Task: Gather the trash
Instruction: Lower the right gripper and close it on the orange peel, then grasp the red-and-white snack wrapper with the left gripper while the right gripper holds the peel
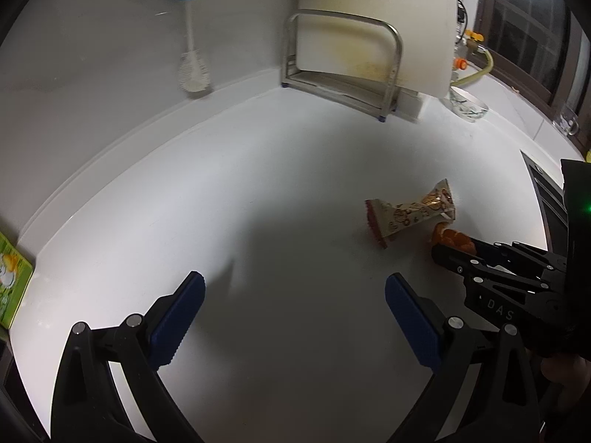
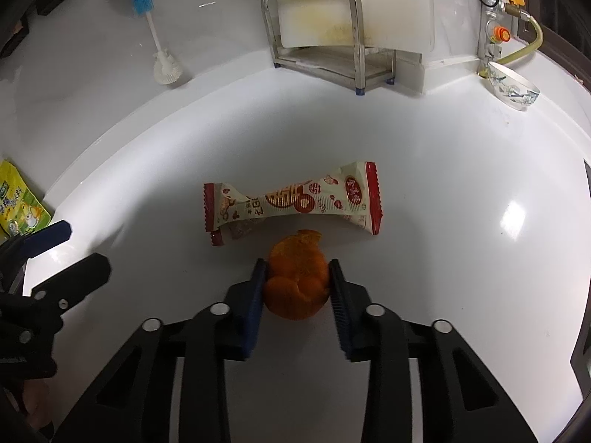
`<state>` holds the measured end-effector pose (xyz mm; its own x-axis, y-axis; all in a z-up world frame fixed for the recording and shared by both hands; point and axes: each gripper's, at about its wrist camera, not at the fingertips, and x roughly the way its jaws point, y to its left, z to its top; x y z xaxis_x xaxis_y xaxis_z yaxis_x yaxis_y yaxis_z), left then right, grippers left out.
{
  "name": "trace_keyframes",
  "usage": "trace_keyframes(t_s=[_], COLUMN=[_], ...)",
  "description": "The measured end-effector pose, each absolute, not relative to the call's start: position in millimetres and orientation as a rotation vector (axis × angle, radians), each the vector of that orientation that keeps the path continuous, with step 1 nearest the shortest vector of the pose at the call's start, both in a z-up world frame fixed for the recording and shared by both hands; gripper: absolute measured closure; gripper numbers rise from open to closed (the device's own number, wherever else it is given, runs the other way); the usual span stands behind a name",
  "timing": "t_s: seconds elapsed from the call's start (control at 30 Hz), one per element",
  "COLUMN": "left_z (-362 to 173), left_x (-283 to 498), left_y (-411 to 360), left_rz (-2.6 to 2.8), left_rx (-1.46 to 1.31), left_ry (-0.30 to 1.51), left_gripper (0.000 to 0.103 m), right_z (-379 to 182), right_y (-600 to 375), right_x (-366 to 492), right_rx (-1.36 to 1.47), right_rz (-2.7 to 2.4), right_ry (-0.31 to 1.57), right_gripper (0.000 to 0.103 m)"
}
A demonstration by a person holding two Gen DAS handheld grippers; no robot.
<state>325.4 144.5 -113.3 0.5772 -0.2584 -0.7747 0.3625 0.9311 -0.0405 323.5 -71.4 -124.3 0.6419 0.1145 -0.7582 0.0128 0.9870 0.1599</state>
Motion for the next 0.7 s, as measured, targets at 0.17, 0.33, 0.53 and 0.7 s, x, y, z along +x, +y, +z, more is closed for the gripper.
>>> trace_keyframes(t_s=[0.17,0.33,0.53,0.7], left_z=[-112.6,-112.8,-117.9,-121.8], left_x=[325.5,328.9,342.4,353.0], left_y=[128.9,103.8,72.9,48.0], left_rz=[-0.435,-0.561,-0.663,-0.757], left_rx=[0.154,0.208,0.327,0.423], left_ry=[0.859,0.834,0.783,0.738], left_gripper=[0.007,0.007,0.007,0.007], right_z=[-116.8,-112.0,-112.9,-115.4], right_y=[-86.9,-118.0,-147.1,-157.0], right_x=[310.7,282.8,245.1,220.3], right_rx=[0.22,0.305,0.382,0.426], right_rz=[0.052,0.006,-0.045,-0.066], right_ry=[0.856,0.853,0.879,0.904], right_gripper=[0.079,0.079,0.079,0.079])
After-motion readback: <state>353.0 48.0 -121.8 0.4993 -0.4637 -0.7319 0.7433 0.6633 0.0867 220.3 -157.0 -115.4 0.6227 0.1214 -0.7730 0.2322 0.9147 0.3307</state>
